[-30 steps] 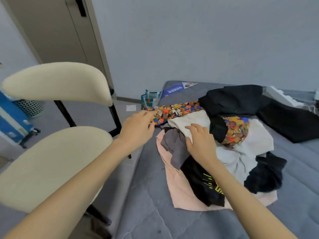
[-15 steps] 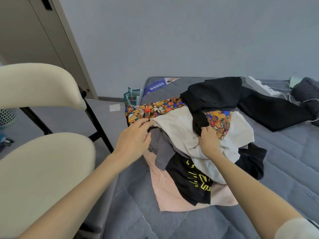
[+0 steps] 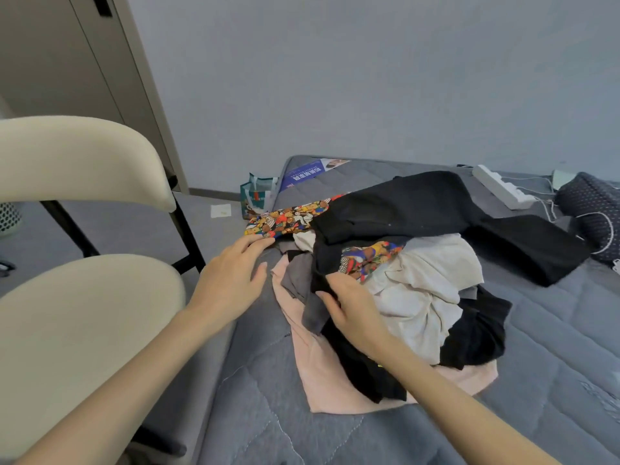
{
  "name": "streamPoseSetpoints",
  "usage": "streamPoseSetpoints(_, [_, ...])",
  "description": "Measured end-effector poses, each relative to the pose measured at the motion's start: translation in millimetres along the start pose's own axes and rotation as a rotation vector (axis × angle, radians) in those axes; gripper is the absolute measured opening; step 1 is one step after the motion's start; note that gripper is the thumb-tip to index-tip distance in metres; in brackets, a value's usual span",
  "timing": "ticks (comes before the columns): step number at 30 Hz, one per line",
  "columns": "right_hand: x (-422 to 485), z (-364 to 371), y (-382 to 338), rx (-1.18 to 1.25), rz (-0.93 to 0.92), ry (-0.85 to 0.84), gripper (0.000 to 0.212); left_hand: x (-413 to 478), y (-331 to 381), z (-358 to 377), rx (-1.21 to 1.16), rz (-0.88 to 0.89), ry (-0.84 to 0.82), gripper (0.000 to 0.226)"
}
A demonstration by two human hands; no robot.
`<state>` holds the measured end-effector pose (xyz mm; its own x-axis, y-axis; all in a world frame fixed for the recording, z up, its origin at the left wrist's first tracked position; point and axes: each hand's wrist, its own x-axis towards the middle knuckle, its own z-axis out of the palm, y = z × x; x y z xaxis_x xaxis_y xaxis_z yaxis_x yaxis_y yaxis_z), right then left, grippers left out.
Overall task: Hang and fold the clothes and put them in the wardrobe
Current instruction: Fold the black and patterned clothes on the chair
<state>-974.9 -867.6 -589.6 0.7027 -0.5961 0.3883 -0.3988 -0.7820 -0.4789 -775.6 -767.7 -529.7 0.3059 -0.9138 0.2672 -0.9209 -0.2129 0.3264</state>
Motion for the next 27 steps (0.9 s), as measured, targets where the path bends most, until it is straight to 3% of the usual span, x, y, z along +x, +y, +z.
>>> streamPoseSetpoints(5, [-25.0, 31.0, -35.8, 0.137, -0.177, -0.290, 0.016, -14.6, -19.5, -7.8, -0.011, -0.077, 0.001, 0.045])
streamPoseSetpoints(9, [-17.1, 35.8, -24.6, 0.111, -0.052, -0.417, 0.024, -27.9, -27.3, -0.6, -0.046, -0.104, -0.032, 0.045])
streamPoseSetpoints(12, [-5.8, 24.1, -10.9, 0.094, -0.027, -0.228, 0.015, -33.6, -27.6, 9.9, -0.057, -0.113, -0.046, 0.044])
streamPoseSetpoints(15, [12.8, 12.9, 13.2, -0.135, -0.038, -0.029, 0.020, -33.7, -22.8, 23.4, -0.082, -0.123, -0.102, 0.045])
streamPoseSetpoints(20, [31.2, 16.5, 53.7, -0.464, 0.139, -0.285, 0.062, -24.5, -7.9, 45.2, -0.118, -0.114, -0.144, 0.046])
streamPoseSetpoints(24, [33.8, 19.9, 60.6, -0.435, 0.183, -0.177, 0.034, -23.3, -7.0, 47.9, -0.128, -0.100, -0.136, 0.047])
streamPoseSetpoints(27, [41.9, 5.9, 43.2, -0.294, 0.196, 0.003, 0.028, -24.6, -16.3, 39.9, -0.128, -0.114, -0.136, 0.052])
